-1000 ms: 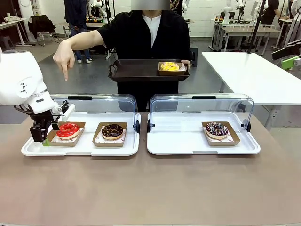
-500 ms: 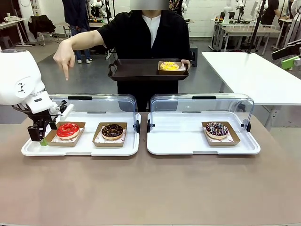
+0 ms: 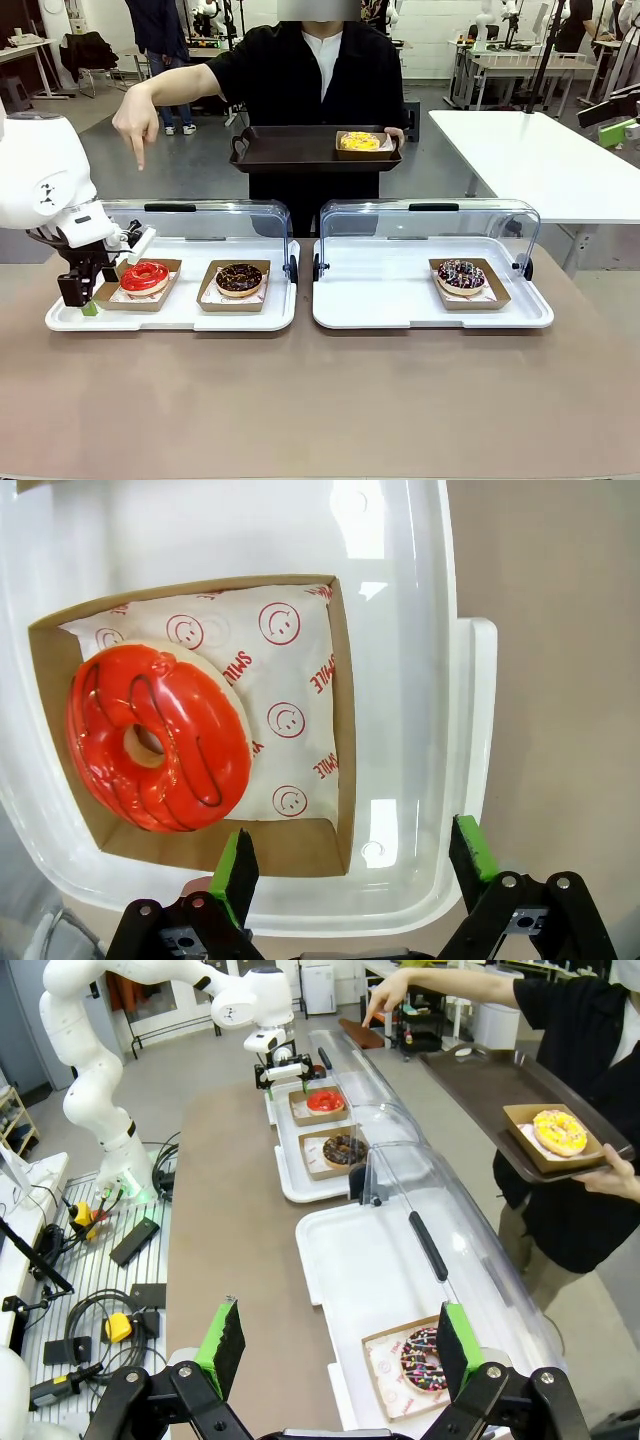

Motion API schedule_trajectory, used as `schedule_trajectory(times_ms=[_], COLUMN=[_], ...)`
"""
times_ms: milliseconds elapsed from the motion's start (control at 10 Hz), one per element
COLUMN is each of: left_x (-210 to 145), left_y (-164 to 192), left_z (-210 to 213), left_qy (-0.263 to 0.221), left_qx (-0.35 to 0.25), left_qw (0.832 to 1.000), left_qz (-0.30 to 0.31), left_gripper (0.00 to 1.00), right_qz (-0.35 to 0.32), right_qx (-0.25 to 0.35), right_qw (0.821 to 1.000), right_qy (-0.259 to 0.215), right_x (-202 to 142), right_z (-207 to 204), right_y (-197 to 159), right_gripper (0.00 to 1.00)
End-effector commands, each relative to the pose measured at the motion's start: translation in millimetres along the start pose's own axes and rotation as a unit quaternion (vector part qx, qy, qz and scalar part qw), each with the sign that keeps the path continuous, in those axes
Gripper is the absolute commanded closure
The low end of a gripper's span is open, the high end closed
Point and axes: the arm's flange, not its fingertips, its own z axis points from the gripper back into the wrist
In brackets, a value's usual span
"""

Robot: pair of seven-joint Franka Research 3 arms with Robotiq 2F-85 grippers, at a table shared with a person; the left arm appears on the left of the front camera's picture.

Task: Provide the desired donut to the person.
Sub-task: Pick up and lift the Paper togo box containing the Donut pointed at by the person.

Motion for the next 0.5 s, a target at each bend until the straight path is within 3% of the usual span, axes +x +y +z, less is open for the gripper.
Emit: schedule_trajectory(times_ms=[0, 100, 400], left_x=[2.2, 2.4, 2.0], left_y=[1.4, 1.7, 1.7], left_z=[-7.2, -8.4, -8.3], left_qy=[0.017, 0.015, 0.012], left_qx=[0.001, 0.001, 0.001], left_qw=[1.0, 1.0, 1.0], left_qz=[0.009, 0.011, 0.012], left_gripper=[0.0, 0.0, 0.78], right_qz=[0.001, 0.001, 0.001], right_qx=[-0.001, -0.001, -0.001], right_qw=[1.0, 1.0, 1.0], right_qy=[-0.003, -0.003, -0.003], right_x=[0.8, 0.8, 0.8], right_z=[0.2, 0.2, 0.2], right_y=[1.2, 1.2, 1.2], right_gripper=[0.0, 0.0, 0.0])
